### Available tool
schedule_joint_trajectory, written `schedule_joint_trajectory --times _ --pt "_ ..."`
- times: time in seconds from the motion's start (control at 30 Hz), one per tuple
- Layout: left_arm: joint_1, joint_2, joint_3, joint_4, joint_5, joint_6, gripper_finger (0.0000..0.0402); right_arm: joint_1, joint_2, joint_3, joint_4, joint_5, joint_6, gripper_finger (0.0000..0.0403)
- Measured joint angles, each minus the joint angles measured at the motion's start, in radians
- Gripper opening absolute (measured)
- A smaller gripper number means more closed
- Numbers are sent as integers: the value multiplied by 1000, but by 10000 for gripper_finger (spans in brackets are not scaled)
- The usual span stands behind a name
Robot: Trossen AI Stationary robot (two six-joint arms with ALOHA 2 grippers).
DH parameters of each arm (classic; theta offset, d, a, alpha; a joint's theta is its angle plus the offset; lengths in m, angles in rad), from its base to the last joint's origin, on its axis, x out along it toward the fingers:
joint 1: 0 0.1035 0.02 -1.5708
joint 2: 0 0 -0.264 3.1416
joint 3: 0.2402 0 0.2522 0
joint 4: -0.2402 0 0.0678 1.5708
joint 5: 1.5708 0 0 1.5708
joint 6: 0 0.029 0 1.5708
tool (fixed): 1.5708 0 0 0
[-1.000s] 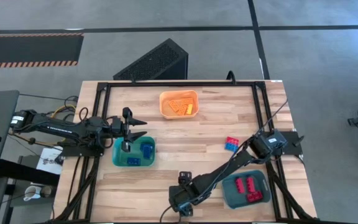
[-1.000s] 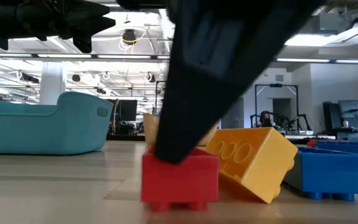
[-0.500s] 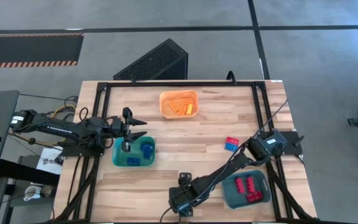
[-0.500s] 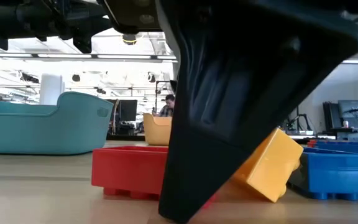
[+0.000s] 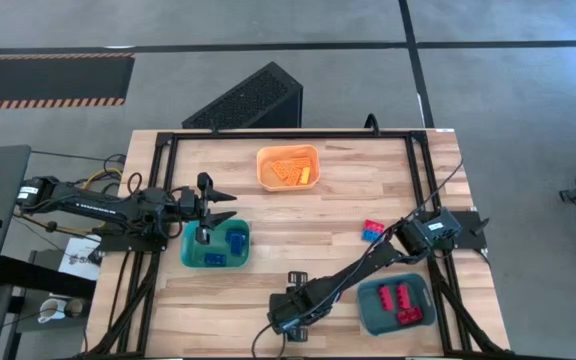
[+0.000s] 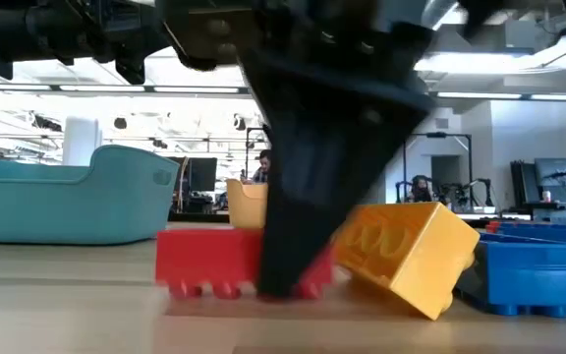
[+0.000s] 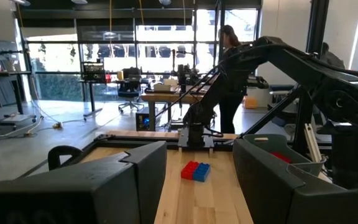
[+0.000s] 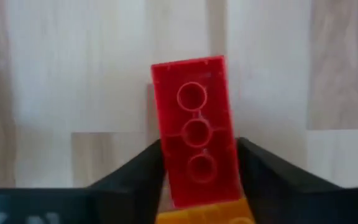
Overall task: Sort & place blocks by color
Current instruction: Put the red game piece into the blue bin
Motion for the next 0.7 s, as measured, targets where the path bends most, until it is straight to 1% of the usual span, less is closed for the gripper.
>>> schedule_joint_trajectory --times 0.1,0.13,0.17,0.27,0.4,0.47,0.53,0.6,0.7 --pt "0 0 0 0 0 0 174 -13 -10 38 -16 -5 -5 146" --pt "0 0 0 0 0 0 174 -16 -23 51 -17 -3 -8 131" --pt "0 0 0 0 0 0 174 -19 -42 62 -16 5 -11 126" --pt "0 0 0 0 0 0 174 -20 -108 71 -42 56 -11 126" --pt "0 0 0 -3 0 0 174 -12 -191 68 -149 157 5 126" --pt "0 0 0 -4 0 0 174 3 -242 68 -213 221 38 139" --pt "0 0 0 -4 0 0 174 30 -291 57 -273 283 88 156" --pt "0 0 0 -5 0 0 174 61 -341 26 -318 334 154 162" --pt "0 0 0 -6 0 -4 174 112 -423 -48 -349 393 271 152"
